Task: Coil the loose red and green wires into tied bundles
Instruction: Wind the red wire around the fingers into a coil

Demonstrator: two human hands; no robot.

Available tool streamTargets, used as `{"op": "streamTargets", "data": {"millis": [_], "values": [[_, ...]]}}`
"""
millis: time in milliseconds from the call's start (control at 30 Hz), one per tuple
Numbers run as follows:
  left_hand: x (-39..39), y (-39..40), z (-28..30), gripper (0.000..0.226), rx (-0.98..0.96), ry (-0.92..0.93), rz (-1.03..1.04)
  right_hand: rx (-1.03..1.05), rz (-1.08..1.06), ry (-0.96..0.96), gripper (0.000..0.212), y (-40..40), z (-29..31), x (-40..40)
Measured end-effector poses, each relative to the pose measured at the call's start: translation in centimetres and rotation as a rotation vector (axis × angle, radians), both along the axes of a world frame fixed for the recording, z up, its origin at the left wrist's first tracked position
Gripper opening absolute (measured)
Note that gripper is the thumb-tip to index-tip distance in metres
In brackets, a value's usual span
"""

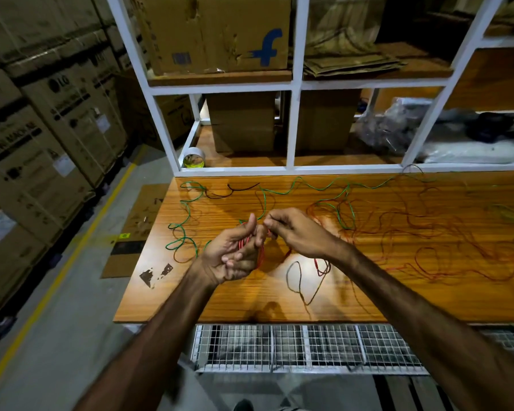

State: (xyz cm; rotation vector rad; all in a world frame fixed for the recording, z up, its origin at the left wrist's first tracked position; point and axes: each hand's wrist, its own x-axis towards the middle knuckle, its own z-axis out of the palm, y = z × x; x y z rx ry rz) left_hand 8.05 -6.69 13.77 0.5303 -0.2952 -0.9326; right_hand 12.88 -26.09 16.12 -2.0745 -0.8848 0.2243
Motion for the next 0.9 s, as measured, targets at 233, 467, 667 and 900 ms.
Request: {"op": "streamTargets", "data": {"millis": [233,467,667,900], "values": [[0.2,-0.7,0.0,0.057,-0.047,0.068,0.169,0.148,-0.136,-0.065,0.012,0.1,-1.1,-1.3],[0.3,-1.3,-0.4,0.057,-0.060,0.079,0.195,0.090,-0.151,-0.132,0.013,-0.1,-1.9,-0.5],[1.1,-0.6,-0.5,0.055,0.030,0.052,0.244,-0.004,-0.010,0.077,0.029,-0.6,-0.4,-0.4],[1.1,-2.3,-0.4,0.052,0.189,0.148,0.529,-0.293,0.017,0.064,0.025,-0.7,0.4,0.1]]}}
